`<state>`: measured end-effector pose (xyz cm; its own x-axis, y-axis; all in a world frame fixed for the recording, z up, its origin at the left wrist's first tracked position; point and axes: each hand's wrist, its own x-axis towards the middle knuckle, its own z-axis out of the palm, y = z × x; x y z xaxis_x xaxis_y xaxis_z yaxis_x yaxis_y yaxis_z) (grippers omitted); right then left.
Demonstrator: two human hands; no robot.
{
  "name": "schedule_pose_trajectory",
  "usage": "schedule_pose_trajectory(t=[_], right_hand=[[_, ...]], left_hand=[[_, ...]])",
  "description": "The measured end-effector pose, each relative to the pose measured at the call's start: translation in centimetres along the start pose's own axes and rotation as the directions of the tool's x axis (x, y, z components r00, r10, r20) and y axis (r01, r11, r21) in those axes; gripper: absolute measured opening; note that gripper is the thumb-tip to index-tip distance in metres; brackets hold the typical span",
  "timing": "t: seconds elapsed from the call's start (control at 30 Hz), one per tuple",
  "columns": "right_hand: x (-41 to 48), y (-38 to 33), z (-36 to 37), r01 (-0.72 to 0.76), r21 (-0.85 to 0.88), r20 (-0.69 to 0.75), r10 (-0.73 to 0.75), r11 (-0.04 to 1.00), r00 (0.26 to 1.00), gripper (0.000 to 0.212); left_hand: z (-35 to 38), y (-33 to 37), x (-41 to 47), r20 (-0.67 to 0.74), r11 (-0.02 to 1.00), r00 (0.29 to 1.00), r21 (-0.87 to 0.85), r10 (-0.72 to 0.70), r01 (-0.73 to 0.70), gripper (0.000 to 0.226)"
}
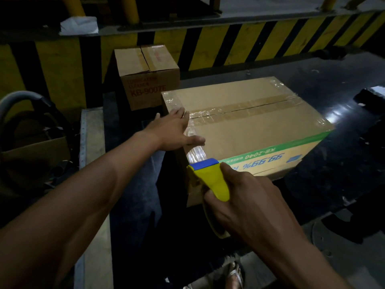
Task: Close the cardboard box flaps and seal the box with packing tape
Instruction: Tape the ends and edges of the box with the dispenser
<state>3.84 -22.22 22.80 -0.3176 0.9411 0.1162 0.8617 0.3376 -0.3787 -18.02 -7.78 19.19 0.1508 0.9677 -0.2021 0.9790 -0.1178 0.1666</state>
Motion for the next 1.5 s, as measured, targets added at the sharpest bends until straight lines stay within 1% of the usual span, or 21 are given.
schedule_pose_trajectory(t=[0.07, 0.17, 0.23, 0.33, 0.43, 0.53, 0.63, 0.77, 0.9, 1.0, 1.13, 1.2, 1.27, 1.33, 1.43, 1.5], right_hand=[[-0.6, -0.3, 0.1, 0.002, 0.001, -0.002, -0.002, 1.0, 1.0, 0.05], [-1.7, -0.7, 0.2, -0.044, 0.0, 0.0, 0.044, 0.999, 0.999, 0.067], [-1.9, -0.7, 0.5, -0.074, -0.012, 0.008, 0.074, 0.997, 0.997, 0.069], [-1.4, -0.5, 1.4, -0.068, -0.041, 0.008, 0.069, 0.997, 0.998, 0.062], [-0.5, -0.4, 1.9, -0.037, -0.058, -0.019, 0.036, 0.998, 0.999, 0.049], [1.0, -0.1, 1.4, -0.067, -0.036, -0.015, 0.066, 0.997, 0.998, 0.048], [2.9, 0.2, 0.5, -0.118, 0.029, 0.042, 0.117, 0.993, 0.992, 0.05], [4.5, 0.6, -0.1, -0.192, 0.08, 0.154, 0.178, 0.978, 0.972, 0.05], [3.7, 1.3, 2.0, -0.174, 0.082, 0.228, 0.152, 0.981, 0.962, 0.051], [2.5, 2.6, 2.3, -0.148, 0.103, 0.169, 0.13, 0.984, 0.977, 0.055], [1.9, 5.0, -0.9, -0.134, 0.104, 0.07, 0.127, 0.986, 0.989, 0.063], [1.7, 6.2, -2.7, -0.147, 0.111, 0.019, 0.145, 0.983, 0.989, 0.06], [1.7, 7.6, -4.2, -0.165, 0.136, -0.024, 0.17, 0.977, 0.985, 0.058], [1.9, 9.3, -5.4, -0.182, 0.143, -0.049, 0.19, 0.973, 0.98, 0.061], [2.4, 12.6, -7.0, -0.22, 0.128, -0.082, 0.232, 0.967, 0.969, 0.067], [2.9, 15.3, -7.9, -0.247, 0.114, -0.119, 0.259, 0.962, 0.958, 0.066]], left_hand=[[0.1, 0.1, 0.1, -0.003, 1.0, 1.0, -0.008, 0.009, -0.009, 0.112], [0.6, -0.1, 0.1, -0.019, 0.999, 1.0, -0.029, 0.012, -0.012, 0.11], [0.7, -0.1, 0.2, -0.025, 1.0, 1.0, -0.025, 0.012, -0.013, 0.11], [0.8, 0.0, 0.4, -0.024, 1.0, 1.0, -0.023, 0.012, -0.013, 0.11], [0.9, -0.1, 0.6, -0.026, 1.0, 1.0, -0.004, 0.01, -0.01, 0.111], [1.1, 0.1, 0.8, -0.026, 1.0, 0.999, 0.015, 0.022, -0.022, 0.105], [1.6, 0.3, 1.1, -0.034, 0.997, 0.997, 0.049, 0.062, -0.061, 0.095], [1.8, 0.2, 0.7, -0.045, 0.995, 0.996, 0.066, 0.072, -0.069, 0.093], [2.6, 0.4, -0.1, -0.074, 0.997, 0.995, 0.044, 0.073, -0.07, 0.091], [2.8, 0.3, 0.0, -0.077, 0.997, 0.995, 0.057, 0.063, -0.058, 0.092], [1.8, 1.3, 0.1, -0.053, 0.998, 0.998, 0.053, 0.04, -0.037, 0.089], [1.5, 2.4, 0.3, -0.066, 0.998, 0.997, 0.047, 0.036, -0.033, 0.083], [1.5, 3.9, 0.7, -0.103, 0.996, 0.994, 0.08, 0.045, -0.037, 0.075], [1.3, 5.9, 1.5, -0.106, 0.997, 0.993, 0.062, 0.056, -0.05, 0.066], [0.7, 10.0, 3.4, -0.09, 0.996, 0.992, 0.0, 0.085, -0.086, 0.063], [0.3, 13.1, 5.1, -0.119, 0.994, 0.987, -0.005, 0.111, -0.113, 0.062]])
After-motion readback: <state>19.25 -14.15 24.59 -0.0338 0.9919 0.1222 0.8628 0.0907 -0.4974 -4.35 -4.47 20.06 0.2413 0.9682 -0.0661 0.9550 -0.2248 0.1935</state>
